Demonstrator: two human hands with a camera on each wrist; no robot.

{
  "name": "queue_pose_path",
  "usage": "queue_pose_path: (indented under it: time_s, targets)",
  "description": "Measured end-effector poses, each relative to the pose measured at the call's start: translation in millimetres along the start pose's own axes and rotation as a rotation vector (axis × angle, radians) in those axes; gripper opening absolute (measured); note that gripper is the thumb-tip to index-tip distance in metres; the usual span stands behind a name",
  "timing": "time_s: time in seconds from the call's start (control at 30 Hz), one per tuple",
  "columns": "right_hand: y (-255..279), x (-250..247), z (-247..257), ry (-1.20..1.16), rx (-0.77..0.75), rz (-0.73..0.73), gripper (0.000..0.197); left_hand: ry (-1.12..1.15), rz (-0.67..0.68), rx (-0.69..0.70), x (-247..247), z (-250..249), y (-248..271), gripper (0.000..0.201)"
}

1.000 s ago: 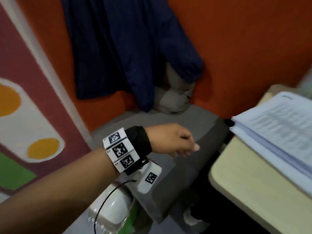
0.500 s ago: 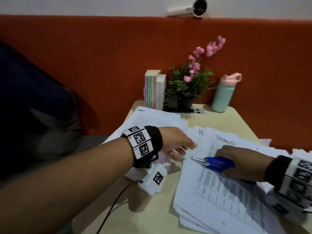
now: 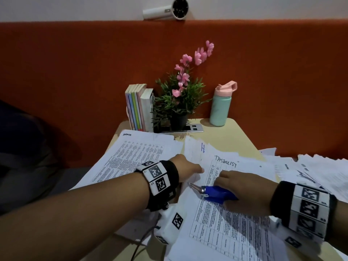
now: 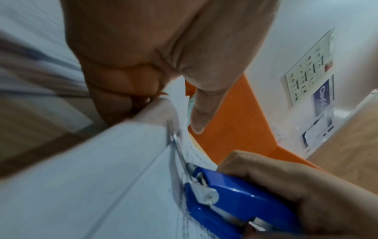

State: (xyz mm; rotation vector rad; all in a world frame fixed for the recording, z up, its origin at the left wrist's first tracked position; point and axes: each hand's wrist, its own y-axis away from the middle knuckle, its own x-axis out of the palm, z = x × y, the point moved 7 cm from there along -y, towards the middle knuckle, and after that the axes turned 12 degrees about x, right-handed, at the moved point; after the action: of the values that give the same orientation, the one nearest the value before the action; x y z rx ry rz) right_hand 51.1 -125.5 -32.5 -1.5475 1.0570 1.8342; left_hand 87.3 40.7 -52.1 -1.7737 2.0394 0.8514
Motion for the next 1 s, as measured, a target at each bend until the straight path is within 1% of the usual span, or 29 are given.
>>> queue_pose_path:
  time_s: [0.13,0.23,0.3,0.37,0.43,0.47,0.57,0.67,0.83,0.93,1.0]
  targets:
    - [2,-2,3,0.008,0.004,0.001,0.033,0.07,0.008,0.004,3,7,-2,0.031]
    - [4,-3,6,0.02,0.021,0.016,0.03,0.064,0.015,0.029,1,6,-1,0.031]
    - [7,-10,0,-0.097,0.059,0.044,0.024,0.056,0.0,0.066,-4,5,1,0.029]
    - [10,-27,-14,-0.286,0.097,0.025,0.017,0.049,-0.049,0.112,-15,5,6,0.025]
    - [7,-50,-36,-0.413,0.166,-0.053,0.021,0.068,-0.097,0.14,-30,11,12,0.023]
    - [3,-59,-48,-0.431,0.223,-0.08,0.025,0.085,-0.112,0.147,-38,14,17,0.024]
    - [-20,-69,-78,-0.302,0.41,-0.131,0.035,0.136,-0.115,0.157,-62,25,31,0.033]
    - [-43,-61,-91,-0.168,0.497,-0.102,0.044,0.158,-0.149,0.151,-89,45,42,0.044]
    - [-58,-43,-81,0.017,0.494,0.006,0.046,0.301,-0.103,0.108,-114,75,61,0.049]
    - [-60,-33,-76,0.073,0.483,0.058,0.049,0.333,-0.089,0.125,-125,77,73,0.043]
    - [-59,-27,-73,0.094,0.466,0.085,0.043,0.357,-0.096,0.148,-133,77,77,0.036]
